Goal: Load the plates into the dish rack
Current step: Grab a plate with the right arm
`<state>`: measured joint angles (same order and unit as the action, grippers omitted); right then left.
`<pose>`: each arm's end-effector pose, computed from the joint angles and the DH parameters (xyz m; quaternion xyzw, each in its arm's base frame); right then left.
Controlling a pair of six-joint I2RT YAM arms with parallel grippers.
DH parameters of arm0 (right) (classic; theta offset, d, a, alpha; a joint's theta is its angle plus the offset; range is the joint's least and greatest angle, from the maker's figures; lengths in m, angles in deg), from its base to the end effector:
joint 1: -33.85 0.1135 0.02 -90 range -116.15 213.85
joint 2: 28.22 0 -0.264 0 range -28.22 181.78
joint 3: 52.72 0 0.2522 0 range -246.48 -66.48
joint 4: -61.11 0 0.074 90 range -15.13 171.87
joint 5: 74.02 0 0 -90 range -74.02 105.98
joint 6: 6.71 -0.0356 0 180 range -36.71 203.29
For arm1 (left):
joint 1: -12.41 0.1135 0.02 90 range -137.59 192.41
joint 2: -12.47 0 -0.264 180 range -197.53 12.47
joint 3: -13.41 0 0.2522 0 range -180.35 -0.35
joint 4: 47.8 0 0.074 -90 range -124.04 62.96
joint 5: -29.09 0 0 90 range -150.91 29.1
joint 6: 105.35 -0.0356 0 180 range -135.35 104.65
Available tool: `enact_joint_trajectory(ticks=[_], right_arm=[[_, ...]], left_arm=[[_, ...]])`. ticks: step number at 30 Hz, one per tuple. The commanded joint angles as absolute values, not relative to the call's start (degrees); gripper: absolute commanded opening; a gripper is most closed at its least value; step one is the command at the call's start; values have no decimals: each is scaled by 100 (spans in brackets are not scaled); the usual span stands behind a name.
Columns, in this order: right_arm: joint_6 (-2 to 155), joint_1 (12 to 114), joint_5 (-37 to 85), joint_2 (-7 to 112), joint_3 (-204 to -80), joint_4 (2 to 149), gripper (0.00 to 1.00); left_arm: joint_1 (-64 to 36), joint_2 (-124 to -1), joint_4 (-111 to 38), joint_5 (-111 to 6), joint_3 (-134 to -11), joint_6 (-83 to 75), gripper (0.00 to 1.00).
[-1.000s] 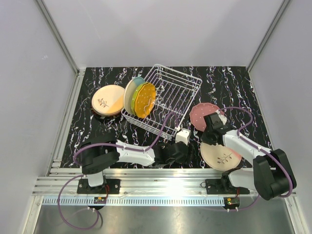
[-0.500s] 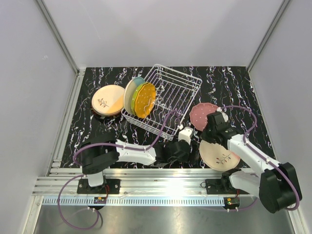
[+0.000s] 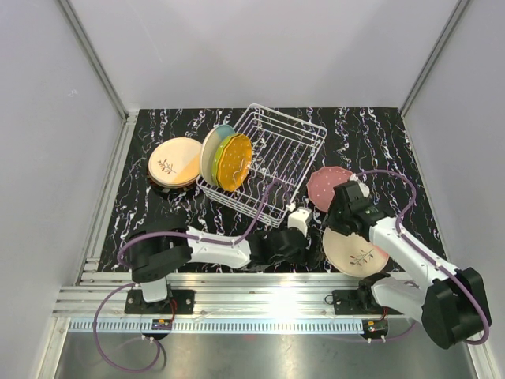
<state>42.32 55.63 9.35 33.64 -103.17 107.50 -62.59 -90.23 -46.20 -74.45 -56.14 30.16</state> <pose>0.1882 0.0708 0.2039 0.1757 0.9431 0.0967 0.2653 0.1060 -0.3634 0.1712 0.1711 0.8648 -0.3480 0.3191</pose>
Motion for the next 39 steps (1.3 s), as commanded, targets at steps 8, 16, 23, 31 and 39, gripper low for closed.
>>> enact_joint_trajectory(ticks=[8,16,23,31,39], right_arm=[[4014,6162,113,4217,-10480,10898,44],[3750,6391,-98,4814,-10366,10600,37],[3750,6707,-353,5360,-10751,10862,13],[3811,6857,-318,5291,-11166,11223,0],[3663,6857,332,4351,-11122,10748,0]], left_arm=[[-6247,-7850,-4556,-7567,-4764,3132,83],[-6239,-7437,-4406,-7585,-4413,3158,84],[-6239,-7480,-4397,-7576,-4412,3140,84],[-6230,-7516,-4643,-7523,-4307,3193,84],[-6204,-7902,-5135,-7251,-4552,3255,85]])
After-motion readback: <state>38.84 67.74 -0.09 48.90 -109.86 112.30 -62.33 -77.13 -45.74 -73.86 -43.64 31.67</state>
